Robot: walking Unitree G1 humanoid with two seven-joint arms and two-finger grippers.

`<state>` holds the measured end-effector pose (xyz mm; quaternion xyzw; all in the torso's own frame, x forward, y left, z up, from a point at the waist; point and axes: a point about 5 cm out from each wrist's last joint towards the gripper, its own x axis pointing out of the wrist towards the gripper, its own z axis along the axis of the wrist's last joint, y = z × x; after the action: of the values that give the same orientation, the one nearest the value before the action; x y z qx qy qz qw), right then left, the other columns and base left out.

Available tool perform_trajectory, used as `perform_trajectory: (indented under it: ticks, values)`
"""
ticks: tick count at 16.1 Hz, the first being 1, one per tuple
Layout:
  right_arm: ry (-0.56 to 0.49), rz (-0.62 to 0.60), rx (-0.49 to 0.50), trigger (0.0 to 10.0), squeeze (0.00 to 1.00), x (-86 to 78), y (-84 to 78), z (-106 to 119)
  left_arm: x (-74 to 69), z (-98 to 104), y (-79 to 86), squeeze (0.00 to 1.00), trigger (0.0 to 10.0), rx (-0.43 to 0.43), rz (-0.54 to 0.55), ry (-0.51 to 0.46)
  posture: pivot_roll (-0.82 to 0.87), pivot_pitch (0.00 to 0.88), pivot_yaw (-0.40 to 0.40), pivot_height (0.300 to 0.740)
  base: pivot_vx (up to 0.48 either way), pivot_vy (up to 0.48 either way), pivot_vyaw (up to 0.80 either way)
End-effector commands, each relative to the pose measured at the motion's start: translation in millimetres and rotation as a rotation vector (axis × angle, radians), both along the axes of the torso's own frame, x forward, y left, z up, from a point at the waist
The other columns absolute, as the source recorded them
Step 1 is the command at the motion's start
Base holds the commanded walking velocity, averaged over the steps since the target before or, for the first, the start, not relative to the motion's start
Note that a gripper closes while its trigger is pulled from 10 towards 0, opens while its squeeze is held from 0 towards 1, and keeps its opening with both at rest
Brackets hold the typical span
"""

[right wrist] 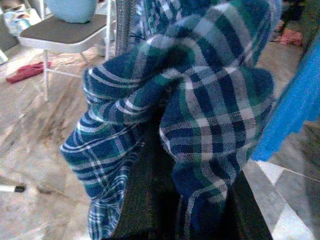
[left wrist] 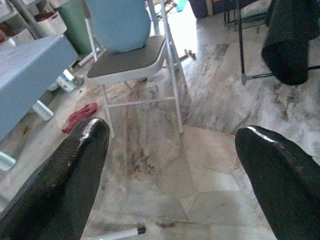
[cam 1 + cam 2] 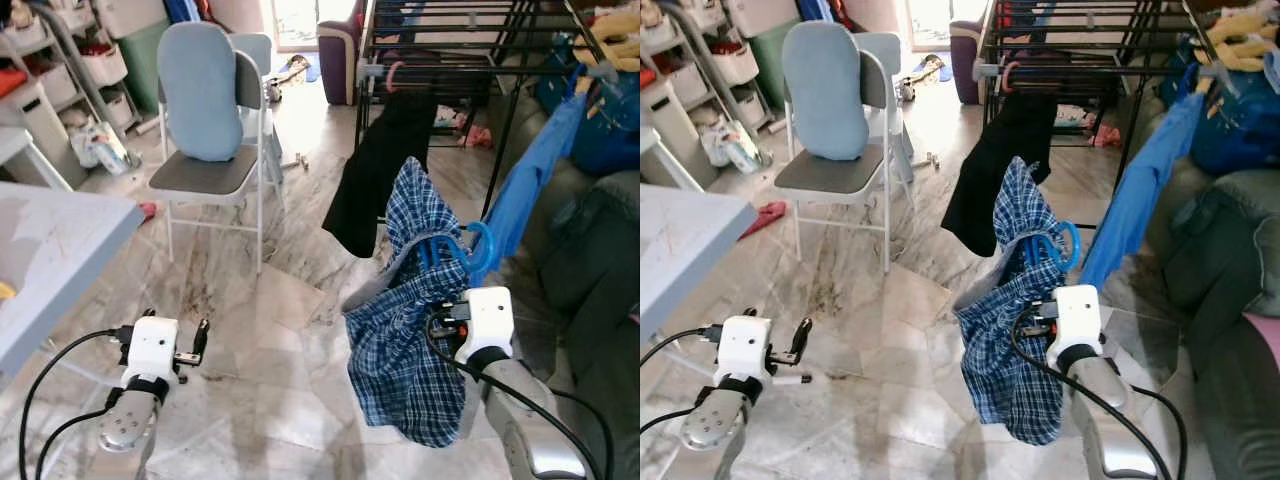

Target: Hang hanger

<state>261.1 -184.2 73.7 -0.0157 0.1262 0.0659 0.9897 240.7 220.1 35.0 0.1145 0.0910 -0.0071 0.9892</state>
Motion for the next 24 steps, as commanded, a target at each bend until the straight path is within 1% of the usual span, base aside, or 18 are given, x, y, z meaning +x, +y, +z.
perform_trajectory:
  ticks: [1, 4, 6, 8, 11, 14, 16, 20, 24]
  values:
    - [-0.029, -0.004, 0.009, 10.0, 0.0, 2.6, 2.5, 6.9, -2.2, -1.8, 6.0, 0.0, 10.0, 0.01, 0.026, 0.012, -0.14, 0.0, 0.036, 0.74, 0.0, 0.0, 0.0]
    - [-0.035, -0.017, 0.006, 10.0, 0.0, 3.8, 1.7, 7.6, -1.4, -2.2, 5.7, 0.0, 10.0, 0.004, 0.033, 0.013, -0.14, 0.0, 0.035, 0.74, 0.0, 0.0, 0.0]
    - [-0.05, -0.066, -0.008, 10.0, 0.0, 5.5, -6.6, 9.9, 0.7, 0.0, 6.1, 0.0, 10.0, -0.009, 0.045, 0.005, -0.14, 0.0, 0.036, 0.74, 0.0, 0.0, 0.0]
    - [-0.059, -0.078, -0.015, 10.0, 0.0, 7.1, -9.3, 11.4, 3.7, 2.3, 3.3, 0.0, 10.0, -0.013, 0.043, -0.004, -0.14, 0.0, 0.037, 0.74, 0.0, 0.0, 0.0]
    - [-0.059, -0.085, -0.013, 10.0, 0.0, 9.0, -8.0, 11.0, 7.9, 5.7, -1.9, 0.0, 10.0, -0.043, 0.014, -0.009, -0.14, 0.0, 0.039, 0.74, 0.0, 0.0, 0.0]
    - [-0.06, -0.073, -0.017, 10.0, 0.0, 8.2, -4.3, 10.2, 8.6, 5.7, -3.4, 0.0, 10.0, -0.049, 0.005, -0.01, -0.14, 0.0, 0.04, 0.74, 0.0, 0.0, 0.0]
    - [-0.059, -0.069, -0.013, 10.0, 0.0, 8.4, -3.9, 10.1, 8.6, 5.1, -3.5, 0.0, 10.0, -0.058, 0.007, -0.006, -0.14, 0.0, 0.041, 0.74, 0.0, -0.309, 0.0]
    - [-0.065, -0.065, -0.016, 10.0, 0.0, 9.9, -4.2, 11.4, 9.5, 5.3, -4.5, 0.0, 10.0, -0.058, 0.01, -0.005, -0.14, 0.0, 0.041, 0.74, 0.0, 0.0, 0.0]
    - [-0.061, -0.057, -0.016, 10.0, 0.0, 9.5, -2.3, 10.1, 10.1, 5.2, -3.0, 0.0, 10.0, -0.056, 0.037, -0.011, -0.14, 0.0, 0.038, 0.74, 0.0, 0.0, 0.0]
